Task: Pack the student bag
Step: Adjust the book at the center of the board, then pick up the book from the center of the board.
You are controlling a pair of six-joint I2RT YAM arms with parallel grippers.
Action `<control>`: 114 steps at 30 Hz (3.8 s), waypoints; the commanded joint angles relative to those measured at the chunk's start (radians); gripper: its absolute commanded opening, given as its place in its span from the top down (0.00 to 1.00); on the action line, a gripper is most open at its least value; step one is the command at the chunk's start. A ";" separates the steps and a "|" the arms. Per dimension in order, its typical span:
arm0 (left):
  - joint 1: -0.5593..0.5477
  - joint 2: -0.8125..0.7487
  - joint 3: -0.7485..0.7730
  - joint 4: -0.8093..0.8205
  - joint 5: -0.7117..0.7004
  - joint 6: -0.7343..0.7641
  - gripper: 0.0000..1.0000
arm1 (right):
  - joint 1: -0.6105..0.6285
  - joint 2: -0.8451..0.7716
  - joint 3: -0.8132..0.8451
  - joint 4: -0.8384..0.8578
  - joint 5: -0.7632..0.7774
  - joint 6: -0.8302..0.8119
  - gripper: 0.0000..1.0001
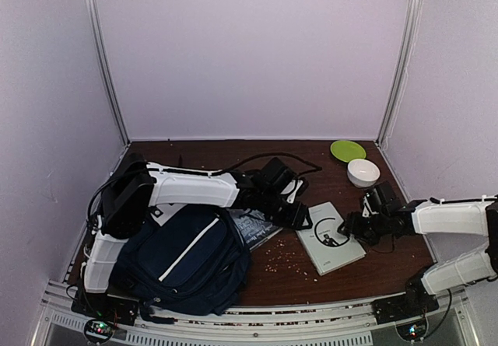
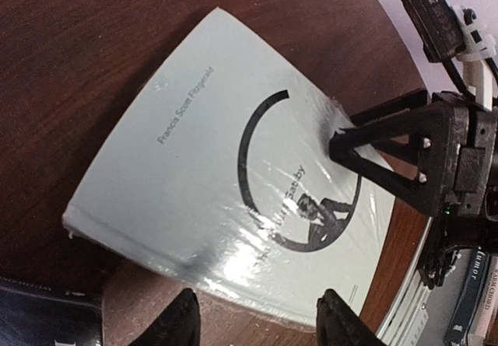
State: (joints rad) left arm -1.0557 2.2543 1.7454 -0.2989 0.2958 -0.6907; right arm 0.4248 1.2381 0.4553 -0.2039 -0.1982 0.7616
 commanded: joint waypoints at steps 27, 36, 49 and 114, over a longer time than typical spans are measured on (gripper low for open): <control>-0.020 -0.063 -0.124 -0.104 -0.091 -0.060 0.11 | 0.101 -0.085 -0.177 0.141 -0.134 0.155 0.34; -0.018 0.028 -0.074 -0.092 -0.028 -0.111 0.28 | 0.104 -0.003 -0.196 0.270 -0.244 0.188 0.36; -0.015 0.015 -0.167 0.067 0.049 -0.151 0.58 | 0.118 -0.079 -0.203 0.460 -0.419 0.296 0.59; -0.017 -0.096 -0.268 0.288 0.168 -0.194 0.42 | 0.171 -0.184 -0.158 0.716 -0.408 0.519 1.00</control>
State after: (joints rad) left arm -1.0000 2.1719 1.4773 -0.2092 0.3283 -0.8845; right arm 0.5514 1.0897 0.2371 0.2611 -0.4931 1.2636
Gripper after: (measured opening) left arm 0.584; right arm 0.151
